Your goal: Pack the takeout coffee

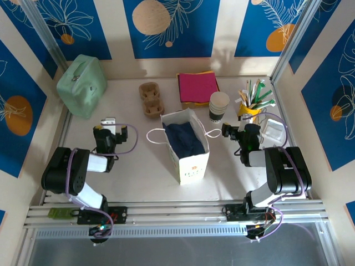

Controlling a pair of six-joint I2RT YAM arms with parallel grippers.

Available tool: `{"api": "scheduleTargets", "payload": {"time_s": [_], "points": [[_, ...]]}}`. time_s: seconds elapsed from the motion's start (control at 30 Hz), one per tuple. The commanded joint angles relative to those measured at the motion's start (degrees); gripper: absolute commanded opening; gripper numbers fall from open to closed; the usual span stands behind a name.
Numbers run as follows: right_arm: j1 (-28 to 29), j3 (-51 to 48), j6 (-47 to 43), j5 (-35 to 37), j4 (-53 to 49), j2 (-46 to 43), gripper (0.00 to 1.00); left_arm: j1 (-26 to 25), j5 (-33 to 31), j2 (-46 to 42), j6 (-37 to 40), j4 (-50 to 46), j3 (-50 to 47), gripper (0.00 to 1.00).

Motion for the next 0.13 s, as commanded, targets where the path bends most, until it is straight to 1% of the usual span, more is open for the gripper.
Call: {"api": "scheduleTargets", "payload": {"time_s": [0.0, 0.1], "points": [[-0.22, 1.54, 0.3, -2.97, 0.21, -0.03, 0.99, 0.42, 1.35, -0.02, 0.35, 0.53, 0.42, 0.99], [-0.31, 0.78, 0.21, -3.28, 1.17, -0.41, 0.99, 0.43, 1.27, 0.0, 0.37, 0.51, 0.42, 1.0]]}}
